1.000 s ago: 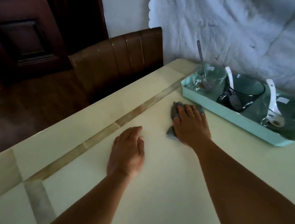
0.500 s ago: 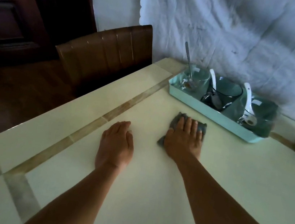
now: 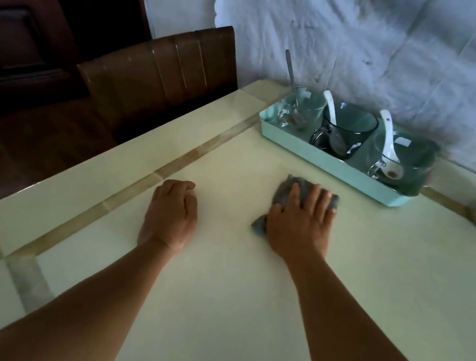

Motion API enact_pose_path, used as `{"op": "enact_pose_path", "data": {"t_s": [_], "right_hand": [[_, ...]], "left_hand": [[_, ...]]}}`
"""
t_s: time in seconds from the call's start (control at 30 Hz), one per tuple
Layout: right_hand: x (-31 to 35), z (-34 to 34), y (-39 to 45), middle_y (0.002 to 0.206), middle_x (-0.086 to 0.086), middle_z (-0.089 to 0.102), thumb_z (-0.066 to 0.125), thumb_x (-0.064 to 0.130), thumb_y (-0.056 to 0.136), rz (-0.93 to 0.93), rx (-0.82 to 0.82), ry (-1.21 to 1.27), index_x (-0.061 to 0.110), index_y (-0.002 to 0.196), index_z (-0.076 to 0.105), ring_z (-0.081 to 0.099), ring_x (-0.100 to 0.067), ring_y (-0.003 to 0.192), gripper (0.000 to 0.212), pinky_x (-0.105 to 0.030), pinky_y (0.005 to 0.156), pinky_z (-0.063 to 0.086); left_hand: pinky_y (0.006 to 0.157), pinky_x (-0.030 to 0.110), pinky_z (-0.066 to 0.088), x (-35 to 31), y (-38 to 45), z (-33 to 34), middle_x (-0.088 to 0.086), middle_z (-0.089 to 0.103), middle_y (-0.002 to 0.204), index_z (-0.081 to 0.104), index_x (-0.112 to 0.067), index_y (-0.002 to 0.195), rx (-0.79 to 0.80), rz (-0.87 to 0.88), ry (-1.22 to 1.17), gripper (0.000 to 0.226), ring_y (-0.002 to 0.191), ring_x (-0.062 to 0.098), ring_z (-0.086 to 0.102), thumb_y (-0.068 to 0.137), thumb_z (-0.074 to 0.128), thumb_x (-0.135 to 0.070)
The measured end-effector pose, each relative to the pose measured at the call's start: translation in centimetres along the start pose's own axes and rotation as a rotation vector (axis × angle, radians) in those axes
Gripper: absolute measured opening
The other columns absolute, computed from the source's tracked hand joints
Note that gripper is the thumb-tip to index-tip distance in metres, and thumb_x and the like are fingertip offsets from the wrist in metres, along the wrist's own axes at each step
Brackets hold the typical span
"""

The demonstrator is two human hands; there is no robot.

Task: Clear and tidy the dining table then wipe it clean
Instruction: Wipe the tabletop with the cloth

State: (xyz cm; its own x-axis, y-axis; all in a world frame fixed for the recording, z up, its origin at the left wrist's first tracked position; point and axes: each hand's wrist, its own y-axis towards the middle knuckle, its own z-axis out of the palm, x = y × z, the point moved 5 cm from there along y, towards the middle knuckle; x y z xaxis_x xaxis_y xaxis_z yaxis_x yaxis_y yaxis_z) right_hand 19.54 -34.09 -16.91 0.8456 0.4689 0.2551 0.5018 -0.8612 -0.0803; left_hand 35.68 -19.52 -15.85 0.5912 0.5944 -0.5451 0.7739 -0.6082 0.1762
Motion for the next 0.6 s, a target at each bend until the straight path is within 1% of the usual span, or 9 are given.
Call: {"op": "enact_pose_path", "data": {"t_s": [0.07, 0.1, 0.2, 0.27, 0.33, 0.43, 0.5, 0.6], "right_hand": [[-2.5, -0.6, -0.7, 0.16, -0.016, -0.009, 0.022, 0.041, 0.097, 0.074, -0.018, 0.0, 0.022, 0.153, 0.002, -0.012, -0.032, 0.147, 0.063, -0.045, 0.118, -0.007], [-3.3, -0.7, -1.0, 0.16, -0.014, -0.007, 0.022, 0.041, 0.097, 0.081, -0.024, -0.007, 0.022, 0.153, 0.003, -0.01, -0.031, 0.147, 0.062, -0.045, 0.118, -0.005], [-3.0, -0.9, -1.6, 0.161, -0.008, 0.0, 0.023, 0.038, 0.097, 0.047, -0.039, -0.011, 0.022, 0.153, 0.008, -0.004, -0.027, 0.148, 0.06, -0.044, 0.12, -0.001], [-2.3, -0.9, -1.7, 0.162, -0.005, 0.002, 0.023, 0.035, 0.097, 0.026, -0.03, -0.007, 0.02, 0.152, 0.009, -0.003, -0.025, 0.149, 0.059, -0.043, 0.12, 0.0], [-0.2, -0.3, -2.2, 0.162, -0.004, 0.0, 0.022, 0.035, 0.098, -0.055, 0.009, -0.028, 0.02, 0.153, 0.006, -0.004, -0.025, 0.149, 0.059, -0.043, 0.121, 0.0], [4.7, 1.1, -3.9, 0.162, -0.003, -0.001, 0.02, 0.037, 0.099, -0.211, 0.038, -0.056, 0.021, 0.153, 0.004, -0.004, -0.023, 0.149, 0.059, -0.042, 0.121, 0.0], [8.9, 2.3, -5.8, 0.162, -0.001, -0.001, 0.018, 0.039, 0.098, -0.349, 0.063, -0.065, 0.022, 0.153, 0.003, -0.005, -0.023, 0.149, 0.059, -0.041, 0.121, -0.002], [15.4, 4.4, -10.7, 0.161, 0.003, -0.007, 0.015, 0.045, 0.099, -0.579, 0.182, -0.072, 0.026, 0.152, -0.002, -0.012, -0.021, 0.148, 0.059, -0.041, 0.12, -0.007]], "left_hand": [[0.101, 0.03, 0.035, 0.2, 0.0, -0.1, 0.012, 0.053, 0.127, 0.056, -0.008, 0.121, 0.016, -0.013, -0.004, 0.033, 0.119, 0.026, 0.046, 0.095, 0.037, -0.015], [0.102, 0.029, 0.034, 0.2, 0.1, 0.0, 0.012, 0.053, 0.127, 0.055, -0.008, 0.122, 0.034, -0.019, -0.022, 0.033, 0.12, 0.026, 0.047, 0.095, 0.036, -0.015], [0.105, 0.029, 0.035, 0.5, -0.6, -1.2, 0.011, 0.054, 0.132, 0.05, -0.008, 0.128, 0.081, -0.022, -0.073, 0.037, 0.125, 0.024, 0.048, 0.095, 0.035, -0.012], [0.107, 0.029, 0.037, 0.8, -2.0, -1.8, 0.011, 0.054, 0.133, 0.048, -0.009, 0.131, 0.1, -0.005, -0.072, 0.039, 0.126, 0.023, 0.049, 0.094, 0.035, -0.007], [0.108, 0.029, 0.038, 2.2, -3.9, -3.1, 0.01, 0.054, 0.132, 0.049, -0.01, 0.131, 0.077, -0.024, -0.062, 0.041, 0.125, 0.022, 0.049, 0.092, 0.037, -0.003], [0.108, 0.033, 0.039, 4.3, -6.6, -5.3, 0.008, 0.053, 0.131, 0.049, -0.013, 0.13, -0.012, -0.07, -0.028, 0.042, 0.124, 0.021, 0.046, 0.091, 0.04, 0.001], [0.108, 0.034, 0.037, 5.7, -8.4, -7.1, 0.006, 0.052, 0.132, 0.049, -0.015, 0.13, -0.071, -0.127, 0.014, 0.044, 0.125, 0.021, 0.044, 0.089, 0.041, 0.001], [0.103, 0.034, 0.038, 7.8, -11.7, -9.7, 0.008, 0.052, 0.132, 0.048, -0.014, 0.13, -0.105, -0.234, 0.054, 0.045, 0.123, 0.025, 0.045, 0.087, 0.044, -0.001]]}}
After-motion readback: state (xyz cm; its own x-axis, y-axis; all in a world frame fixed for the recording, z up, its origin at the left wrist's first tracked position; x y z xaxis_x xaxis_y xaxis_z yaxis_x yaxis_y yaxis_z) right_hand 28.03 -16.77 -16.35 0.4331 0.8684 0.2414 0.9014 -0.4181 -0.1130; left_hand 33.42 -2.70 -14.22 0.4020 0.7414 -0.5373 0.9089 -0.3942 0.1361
